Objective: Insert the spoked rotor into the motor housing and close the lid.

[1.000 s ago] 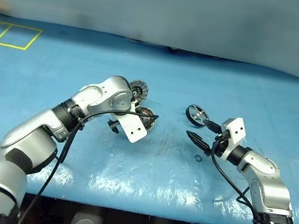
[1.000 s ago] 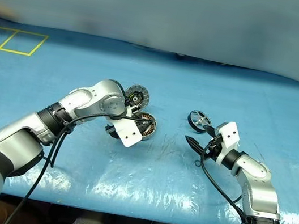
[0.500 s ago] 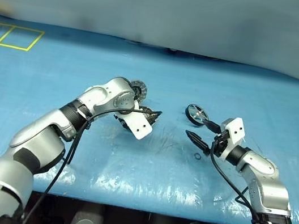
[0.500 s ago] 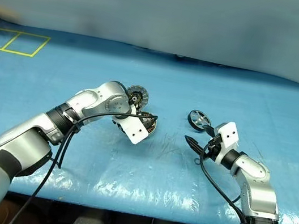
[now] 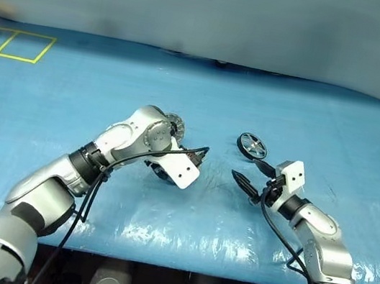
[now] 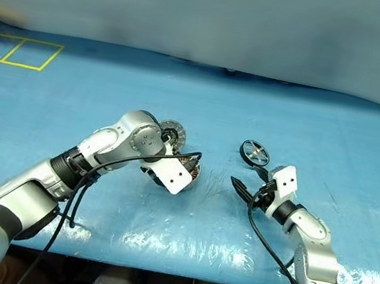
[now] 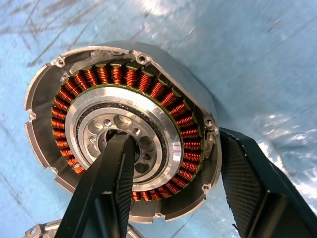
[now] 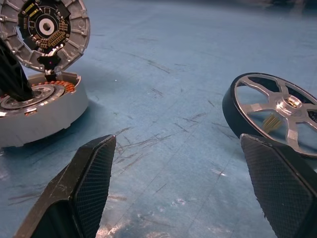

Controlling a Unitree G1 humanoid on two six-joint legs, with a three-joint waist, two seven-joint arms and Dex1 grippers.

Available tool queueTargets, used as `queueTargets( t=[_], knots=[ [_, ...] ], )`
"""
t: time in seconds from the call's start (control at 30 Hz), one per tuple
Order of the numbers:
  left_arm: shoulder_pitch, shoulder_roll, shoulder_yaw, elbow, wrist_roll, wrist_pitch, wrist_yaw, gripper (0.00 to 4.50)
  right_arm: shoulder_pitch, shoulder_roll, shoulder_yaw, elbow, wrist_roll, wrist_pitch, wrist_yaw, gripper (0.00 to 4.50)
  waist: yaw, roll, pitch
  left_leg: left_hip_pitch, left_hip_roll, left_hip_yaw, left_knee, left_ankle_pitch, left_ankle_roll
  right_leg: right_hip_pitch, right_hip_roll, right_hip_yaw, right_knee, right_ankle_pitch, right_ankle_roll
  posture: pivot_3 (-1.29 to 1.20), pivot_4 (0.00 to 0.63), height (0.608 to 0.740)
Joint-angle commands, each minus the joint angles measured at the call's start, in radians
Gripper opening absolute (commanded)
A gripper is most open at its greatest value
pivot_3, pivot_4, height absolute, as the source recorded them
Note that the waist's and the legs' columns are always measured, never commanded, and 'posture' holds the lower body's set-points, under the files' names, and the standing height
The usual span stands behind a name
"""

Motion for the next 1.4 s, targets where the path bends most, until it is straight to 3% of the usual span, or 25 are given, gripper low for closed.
queueTargets(
  t=[0.03,0.5,0.7,1.17,1.4],
  knots=[
    [-0.020,-0.014,0.000,-0.062,-0.023,-0.019,-0.002,2.27,0.005,0.005,-0.017,-0.023,0.007,-0.031,-0.009,4.22,0.000,0.000,0.000,0.000,0.000,0.000,0.000,0.000,0.000,0.000,0.000,0.000,0.000,0.000,0.000,0.00,0.150,0.740],
    [-0.041,0.019,-0.078,-0.036,0.049,-0.282,0.094,2.27,0.018,-0.003,-0.040,-0.032,0.011,-0.043,-0.026,4.22,0.000,0.000,0.001,0.000,0.000,0.000,0.000,0.000,0.000,0.000,0.000,0.000,0.000,0.000,0.000,0.00,0.150,0.740],
    [-0.027,0.021,-0.048,-0.064,0.034,-0.274,0.108,4.16,0.003,0.009,-0.036,-0.017,0.013,-0.045,-0.025,4.22,0.000,0.000,0.001,0.000,0.000,0.000,0.000,0.000,0.000,0.000,0.000,0.001,0.000,0.000,0.000,0.00,0.150,0.740],
    [0.066,0.169,0.039,-0.301,-0.148,-0.268,0.041,4.16,-0.006,0.020,-0.037,0.007,0.020,-0.046,-0.016,4.22,-0.002,0.000,0.001,0.001,0.000,0.000,0.000,0.000,0.000,0.000,0.000,0.000,0.000,0.000,0.000,0.00,0.150,0.740],
    [0.316,0.204,0.235,-0.451,-0.432,0.038,0.076,4.16,0.109,-0.018,-0.043,-0.092,0.005,-0.019,-0.026,4.22,0.000,0.001,0.001,0.000,0.001,0.000,0.000,0.000,0.000,0.000,0.000,0.000,0.000,-0.001,-0.001,0.00,0.150,0.740]
  ],
)
